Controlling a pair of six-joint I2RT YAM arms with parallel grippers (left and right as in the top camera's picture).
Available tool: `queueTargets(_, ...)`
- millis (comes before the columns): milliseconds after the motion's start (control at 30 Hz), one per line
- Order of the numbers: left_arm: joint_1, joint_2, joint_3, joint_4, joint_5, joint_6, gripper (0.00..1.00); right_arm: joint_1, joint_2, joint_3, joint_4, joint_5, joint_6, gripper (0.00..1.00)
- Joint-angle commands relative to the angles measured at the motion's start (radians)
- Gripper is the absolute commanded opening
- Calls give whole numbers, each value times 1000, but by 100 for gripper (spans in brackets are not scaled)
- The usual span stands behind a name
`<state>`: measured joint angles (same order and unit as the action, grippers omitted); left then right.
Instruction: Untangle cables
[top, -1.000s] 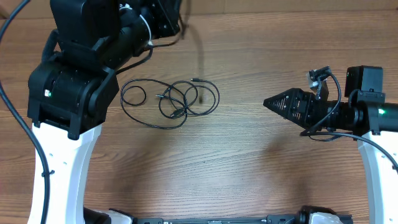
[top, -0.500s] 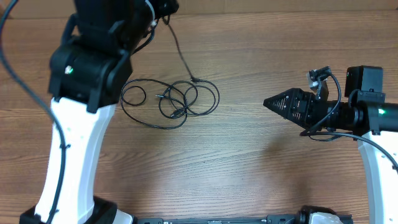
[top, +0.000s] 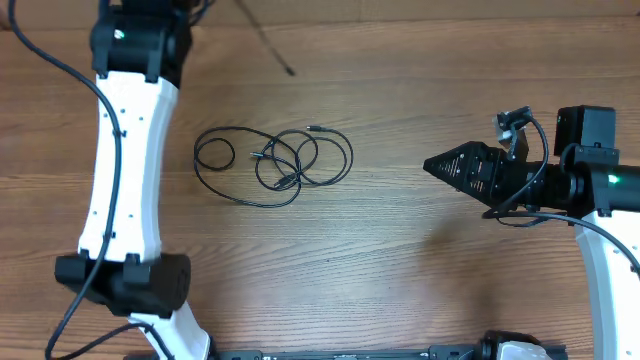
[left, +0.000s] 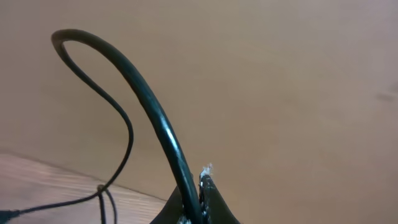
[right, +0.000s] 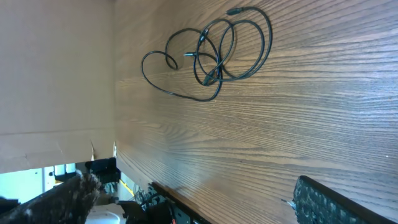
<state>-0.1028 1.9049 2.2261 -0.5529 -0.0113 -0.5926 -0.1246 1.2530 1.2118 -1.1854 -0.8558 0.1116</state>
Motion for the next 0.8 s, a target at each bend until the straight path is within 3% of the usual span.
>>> queueTargets(0, 99, 54, 13, 20, 1, 150, 4, -3, 0, 25, 5, 3, 0, 100)
queueTargets(133, 214, 98, 13, 15, 0, 298, 4, -3, 0, 25, 5, 3, 0, 100)
queueTargets(200, 280, 122, 13, -3, 1, 337, 17, -3, 0, 25, 5, 3, 0, 100)
queueTargets(267, 333, 146, 13, -32, 1, 339, 20, -3, 0, 25, 5, 3, 0, 100)
queueTargets(300, 369, 165, 13, -59, 1, 339, 35, -3, 0, 25, 5, 3, 0, 100)
queueTargets(333, 399, 184, 13, -89, 3, 339, 66, -3, 0, 25, 5, 3, 0, 100)
queueTargets(367, 424, 201, 13, -121, 5, 339, 76, -3, 0, 25, 5, 3, 0, 100)
queueTargets(433, 469, 239, 13, -196, 5, 338, 73, -3, 0, 25, 5, 3, 0, 100)
queueTargets(533, 497, 279, 13, -271, 13, 315, 79, -3, 0, 25, 5, 3, 0, 100)
queueTargets(767, 479, 342, 6, -307, 256, 316, 78, -3, 0, 25, 5, 3, 0, 100)
